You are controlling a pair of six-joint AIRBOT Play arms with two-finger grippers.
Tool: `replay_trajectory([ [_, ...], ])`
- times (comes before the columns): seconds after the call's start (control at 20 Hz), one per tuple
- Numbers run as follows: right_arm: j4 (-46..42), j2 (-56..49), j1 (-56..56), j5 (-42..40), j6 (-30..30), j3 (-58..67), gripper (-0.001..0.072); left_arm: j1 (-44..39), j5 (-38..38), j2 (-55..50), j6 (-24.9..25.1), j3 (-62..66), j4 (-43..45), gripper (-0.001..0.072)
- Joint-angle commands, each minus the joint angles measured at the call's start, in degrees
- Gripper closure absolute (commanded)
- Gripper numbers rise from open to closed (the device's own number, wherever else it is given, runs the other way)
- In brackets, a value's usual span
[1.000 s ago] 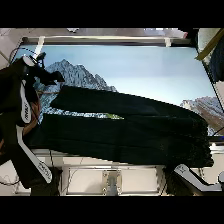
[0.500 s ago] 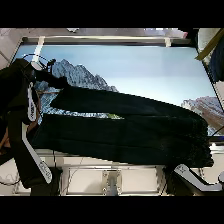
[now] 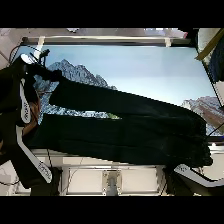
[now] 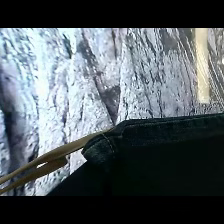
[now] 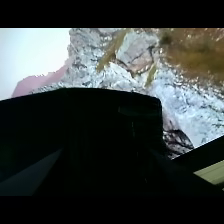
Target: Fold the clothes and pants, and hang the long-sleeved shirts on hangers.
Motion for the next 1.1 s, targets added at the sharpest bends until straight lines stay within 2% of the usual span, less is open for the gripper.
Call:
replay_trajectory([
  [0.0, 0.46, -7.56, 0.07, -2.19, -0.15, -1.95, 0.0159, 0.98, 0.2, 4.44, -1.86, 0.04, 1.6, 0.0693],
  [0.1, 5.31, -13.25, 0.37, -2.19, -0.61, -1.95, 0.0159, 0.98, 0.22, 5.53, -2.78, 0.04, 1.6, 0.0693],
  [0.25, 9.25, -20.9, 3.72, -4.11, -4.79, -1.92, 0.0159, 0.87, 0.11, 5.55, -5.7, -0.92, 1.6, 0.0693],
  [0.35, 8.37, -24.09, 7.04, -8.31, -7.32, -1.57, 0.0159, 0.9, -0.02, 5.53, -6.14, -2.36, 1.68, 0.0693],
  [0.5, 7.93, -24.94, 7.96, -13.25, -7.08, 0.72, 0.0159, 0.9, -0.17, 5.55, -6.14, -2.89, 5.14, 0.0693],
  [0.8, 6.1, -24.92, 7.74, -9.29, -7.08, 6.49, 0.0159, 0.9, -0.2, 5.53, -6.14, -2.89, 6.97, 0.0694],
  [1.05, -1.46, -25.51, 7.32, -4.9, -6.05, 6.08, 0.0162, 0.9, -0.2, 5.53, -6.14, -2.89, 6.97, 0.0693],
])
